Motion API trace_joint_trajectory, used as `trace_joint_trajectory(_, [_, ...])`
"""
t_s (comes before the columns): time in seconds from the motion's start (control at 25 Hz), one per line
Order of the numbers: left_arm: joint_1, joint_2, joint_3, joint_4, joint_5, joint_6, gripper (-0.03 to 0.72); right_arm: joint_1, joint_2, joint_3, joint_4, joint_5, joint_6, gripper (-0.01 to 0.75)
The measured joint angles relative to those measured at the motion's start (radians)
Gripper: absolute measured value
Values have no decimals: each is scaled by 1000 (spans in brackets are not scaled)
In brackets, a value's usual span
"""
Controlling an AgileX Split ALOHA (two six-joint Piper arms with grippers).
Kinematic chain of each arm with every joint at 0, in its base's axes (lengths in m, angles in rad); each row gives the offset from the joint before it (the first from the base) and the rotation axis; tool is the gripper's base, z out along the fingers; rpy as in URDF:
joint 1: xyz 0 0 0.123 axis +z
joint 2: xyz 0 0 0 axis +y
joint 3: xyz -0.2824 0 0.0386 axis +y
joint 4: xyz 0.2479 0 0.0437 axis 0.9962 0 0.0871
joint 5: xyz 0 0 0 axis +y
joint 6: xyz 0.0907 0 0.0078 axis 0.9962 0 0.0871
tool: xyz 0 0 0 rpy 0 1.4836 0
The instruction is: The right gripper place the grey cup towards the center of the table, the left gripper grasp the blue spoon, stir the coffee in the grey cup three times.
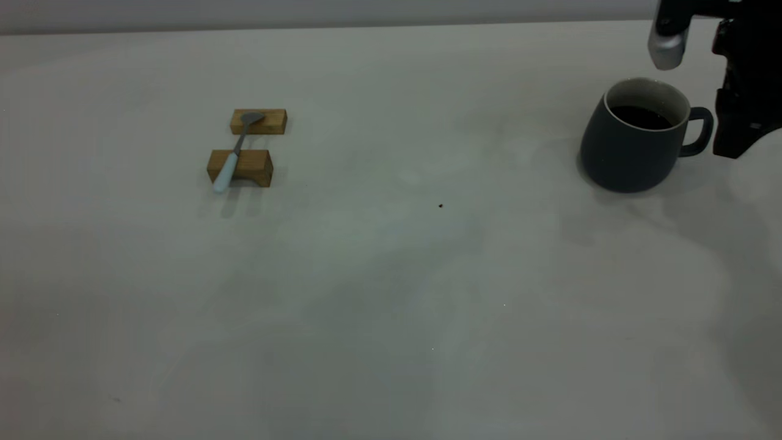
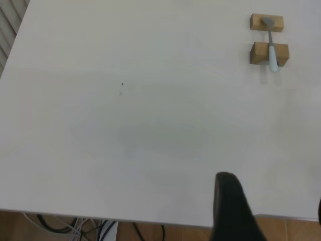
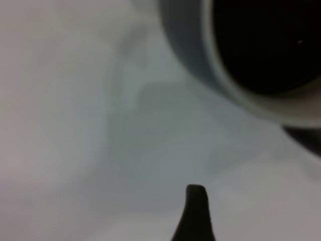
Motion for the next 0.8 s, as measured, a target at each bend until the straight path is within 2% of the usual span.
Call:
trace_joint_trajectory(0.24, [0,0,0,0,0,0,483,0,95,-127,-58,-2,-1,687])
trace_joint_trajectory(0.52, [0,0,0,0,0,0,483,0,163,-169,-37,1,-76,659])
trace_joint_trajectory(0.6, [0,0,0,0,0,0,483,0,164,-169,1,2,-117,610])
trace_joint_trajectory(0.68, [0,0,0,0,0,0,483,0,164,-169,41,7,-152,527])
trace_joint_trajectory(0.8, [0,0,0,0,0,0,483,-2,164,-171,84,10,-168,332])
